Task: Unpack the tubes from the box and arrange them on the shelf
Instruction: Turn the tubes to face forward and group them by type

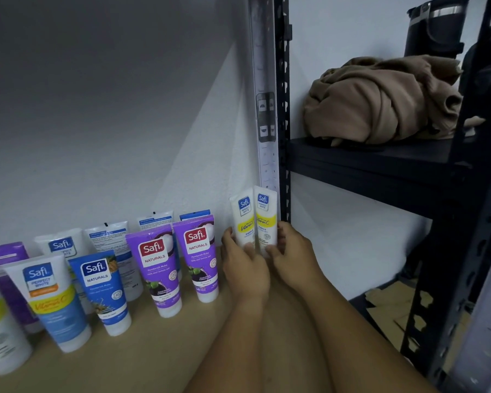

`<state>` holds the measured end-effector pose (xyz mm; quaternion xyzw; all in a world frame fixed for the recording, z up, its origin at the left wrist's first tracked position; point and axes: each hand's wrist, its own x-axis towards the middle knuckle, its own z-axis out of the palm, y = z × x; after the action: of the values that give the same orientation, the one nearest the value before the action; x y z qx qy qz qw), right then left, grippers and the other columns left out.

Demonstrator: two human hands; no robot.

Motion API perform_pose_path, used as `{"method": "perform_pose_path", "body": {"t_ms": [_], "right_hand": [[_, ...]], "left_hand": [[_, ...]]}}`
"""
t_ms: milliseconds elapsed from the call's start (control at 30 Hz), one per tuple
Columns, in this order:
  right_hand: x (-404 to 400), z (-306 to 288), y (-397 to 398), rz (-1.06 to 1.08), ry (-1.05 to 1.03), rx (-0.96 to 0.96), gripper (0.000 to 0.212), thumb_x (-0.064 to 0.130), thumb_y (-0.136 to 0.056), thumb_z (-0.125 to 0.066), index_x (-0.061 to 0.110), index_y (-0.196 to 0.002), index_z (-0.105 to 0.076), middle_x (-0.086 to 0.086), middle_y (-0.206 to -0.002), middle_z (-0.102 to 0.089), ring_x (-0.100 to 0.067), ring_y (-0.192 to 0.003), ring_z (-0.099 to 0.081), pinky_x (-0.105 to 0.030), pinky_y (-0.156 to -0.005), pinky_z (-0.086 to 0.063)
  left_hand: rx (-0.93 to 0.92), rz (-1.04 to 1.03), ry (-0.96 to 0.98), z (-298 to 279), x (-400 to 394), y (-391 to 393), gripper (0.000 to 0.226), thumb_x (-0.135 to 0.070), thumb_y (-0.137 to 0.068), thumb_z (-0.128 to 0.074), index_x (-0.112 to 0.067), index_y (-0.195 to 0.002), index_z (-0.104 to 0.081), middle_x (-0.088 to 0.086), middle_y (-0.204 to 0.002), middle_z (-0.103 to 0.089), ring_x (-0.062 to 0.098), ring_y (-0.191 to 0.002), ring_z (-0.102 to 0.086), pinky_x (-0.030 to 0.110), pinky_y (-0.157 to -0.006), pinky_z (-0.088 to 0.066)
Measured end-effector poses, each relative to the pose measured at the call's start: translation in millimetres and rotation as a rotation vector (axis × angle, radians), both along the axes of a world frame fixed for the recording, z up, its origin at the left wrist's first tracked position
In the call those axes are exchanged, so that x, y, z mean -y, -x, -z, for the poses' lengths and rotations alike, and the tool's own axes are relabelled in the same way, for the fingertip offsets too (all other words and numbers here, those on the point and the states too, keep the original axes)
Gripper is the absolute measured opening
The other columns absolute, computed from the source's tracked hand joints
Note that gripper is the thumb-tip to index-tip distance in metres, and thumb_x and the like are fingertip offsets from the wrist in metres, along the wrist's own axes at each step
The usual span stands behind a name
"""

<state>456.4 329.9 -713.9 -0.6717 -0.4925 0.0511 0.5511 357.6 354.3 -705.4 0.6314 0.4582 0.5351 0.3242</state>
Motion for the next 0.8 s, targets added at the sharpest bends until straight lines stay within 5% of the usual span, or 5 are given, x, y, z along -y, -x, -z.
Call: {"method": "perform_pose_path", "body": {"t_ms": [100,267,467,800], "right_hand": [[-1.0,-0.6,2.0,-0.005,-0.035,-0.034,0.052,0.028,-0.080,-0.077,0.028,-0.127,-0.055,0.009,-0.118,-0.067,-0.005,-0.103,-0.064,-0.029,-0.090,-0.056],[-0.5,-1.8,2.5,0.003,-0.027,-0.067,0.058,0.019,-0.081,-0.078,0.023,-0.131,-0.049,0.003,-0.122,-0.064,-0.009,-0.104,-0.064,-0.023,-0.088,-0.055],[5.2,-4.1,3.3,-0.029,0.002,-0.041,0.058,0.004,-0.088,-0.065,0.025,-0.137,-0.045,0.002,-0.122,-0.063,-0.013,-0.110,-0.061,-0.022,-0.091,-0.047],[1.3,-3.7,4.8,-0.013,-0.013,-0.048,0.053,0.015,-0.086,-0.072,0.021,-0.133,-0.050,-0.001,-0.124,-0.063,-0.016,-0.113,-0.061,-0.032,-0.098,-0.052]], "left_hand": [[0.012,0.005,-0.004,-1.5,0.8,0.8,0.047,-0.021,-0.094,-0.063,-0.015,-0.137,-0.047,0.004,-0.132,-0.058,0.019,-0.121,-0.057,0.024,-0.091,-0.046],[-0.018,-0.028,-0.002,-1.8,1.6,0.9,0.040,-0.020,-0.095,-0.062,-0.011,-0.132,-0.050,0.007,-0.128,-0.059,0.020,-0.119,-0.056,0.018,-0.085,-0.040],[-0.042,-0.049,-0.016,3.1,-3.1,0.6,0.040,-0.012,-0.097,-0.057,-0.011,-0.135,-0.047,0.008,-0.130,-0.057,0.022,-0.122,-0.055,0.024,-0.091,-0.043],[-0.027,-0.018,0.013,2.6,-2.4,-1.2,0.050,-0.014,-0.093,-0.064,-0.012,-0.138,-0.044,0.007,-0.136,-0.055,0.023,-0.127,-0.053,0.033,-0.101,-0.045]]}}
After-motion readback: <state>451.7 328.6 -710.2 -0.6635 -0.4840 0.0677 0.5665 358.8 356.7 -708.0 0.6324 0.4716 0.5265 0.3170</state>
